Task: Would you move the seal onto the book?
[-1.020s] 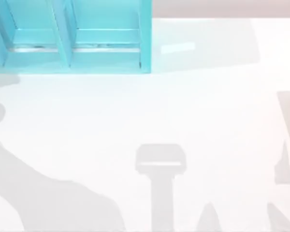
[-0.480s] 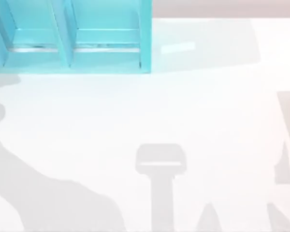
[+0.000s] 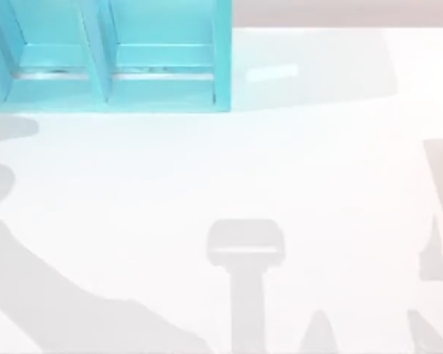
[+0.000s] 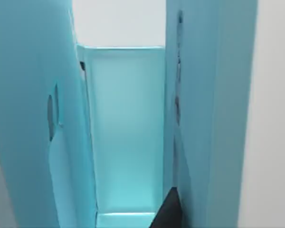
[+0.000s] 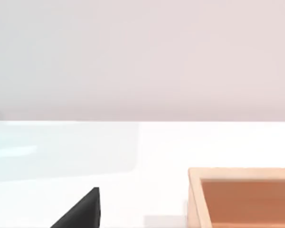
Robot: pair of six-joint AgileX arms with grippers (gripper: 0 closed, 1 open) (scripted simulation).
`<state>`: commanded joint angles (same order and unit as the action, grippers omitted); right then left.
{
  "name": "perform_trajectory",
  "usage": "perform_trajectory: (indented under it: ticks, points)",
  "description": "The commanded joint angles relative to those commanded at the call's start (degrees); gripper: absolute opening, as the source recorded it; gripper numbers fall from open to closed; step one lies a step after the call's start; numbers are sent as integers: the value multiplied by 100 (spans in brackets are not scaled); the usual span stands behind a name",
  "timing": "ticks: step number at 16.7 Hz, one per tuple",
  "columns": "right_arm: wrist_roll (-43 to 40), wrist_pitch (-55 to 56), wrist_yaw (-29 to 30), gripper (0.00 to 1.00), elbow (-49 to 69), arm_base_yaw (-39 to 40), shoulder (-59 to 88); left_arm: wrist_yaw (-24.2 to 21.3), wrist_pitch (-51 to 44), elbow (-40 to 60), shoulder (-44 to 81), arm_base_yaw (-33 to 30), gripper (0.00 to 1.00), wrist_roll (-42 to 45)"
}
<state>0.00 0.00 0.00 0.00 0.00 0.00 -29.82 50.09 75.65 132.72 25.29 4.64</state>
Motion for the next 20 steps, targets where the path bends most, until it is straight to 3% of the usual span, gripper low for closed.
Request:
perform_trajectory:
  ticks: [11, 20]
  points:
    - [0, 0, 0, 100, 0, 0, 0, -1181, -2438, -2042, -4517, 1278, 0, 199]
    - [0, 0, 0, 100, 0, 0, 0, -1355, -2833, -2378, -5051, 1486, 0, 212]
